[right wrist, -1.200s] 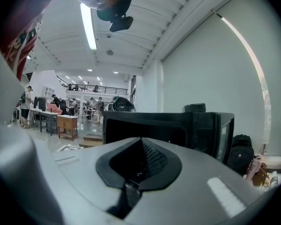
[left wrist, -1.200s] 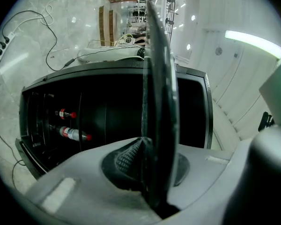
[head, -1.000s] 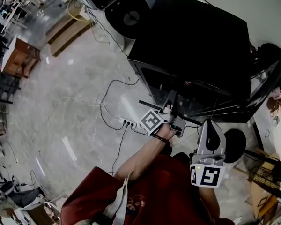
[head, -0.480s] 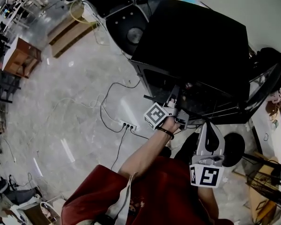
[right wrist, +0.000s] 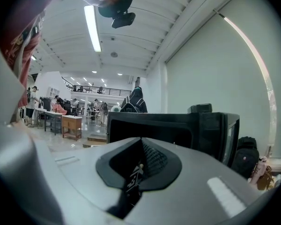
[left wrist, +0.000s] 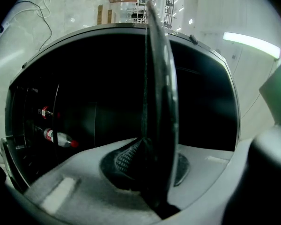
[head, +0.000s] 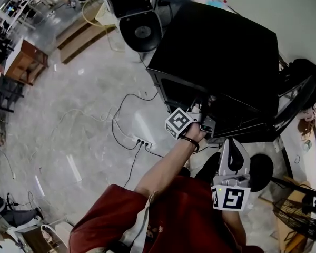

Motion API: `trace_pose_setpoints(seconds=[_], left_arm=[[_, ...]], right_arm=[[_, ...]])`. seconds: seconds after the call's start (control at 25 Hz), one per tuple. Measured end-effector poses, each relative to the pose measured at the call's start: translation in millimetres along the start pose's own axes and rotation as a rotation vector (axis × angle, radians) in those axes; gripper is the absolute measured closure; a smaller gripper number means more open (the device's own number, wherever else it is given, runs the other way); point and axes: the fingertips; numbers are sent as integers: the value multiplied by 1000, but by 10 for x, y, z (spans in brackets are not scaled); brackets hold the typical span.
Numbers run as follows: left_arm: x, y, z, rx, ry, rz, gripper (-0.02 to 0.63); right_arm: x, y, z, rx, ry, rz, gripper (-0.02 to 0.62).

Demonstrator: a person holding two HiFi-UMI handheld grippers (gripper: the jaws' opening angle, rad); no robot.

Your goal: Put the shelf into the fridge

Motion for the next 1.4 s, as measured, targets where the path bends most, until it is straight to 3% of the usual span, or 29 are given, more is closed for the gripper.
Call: trace_pose_setpoints(seconds=[0.52, 0.6, 1.0, 1.4], left_arm=[[46, -170, -41, 27, -17, -32, 581], [65, -181, -45, 29, -19, -26, 517], [5, -68, -6, 24, -62, -30, 354], [-53, 203, 64, -17, -179, -29, 337]], right_arm=[[-40, -73, -40, 2, 12, -32, 595], [-46, -60, -44, 1, 14, -29, 595], [-30, -4, -35, 6, 14, -17, 595], [-69, 12, -8, 9, 11, -27, 595]])
Point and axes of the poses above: the fingertips, and each gripper's own axes: y backward along the fingers, x to its right, z out of its underside, and after that the axes turned 9 degrees about -z, right-handed
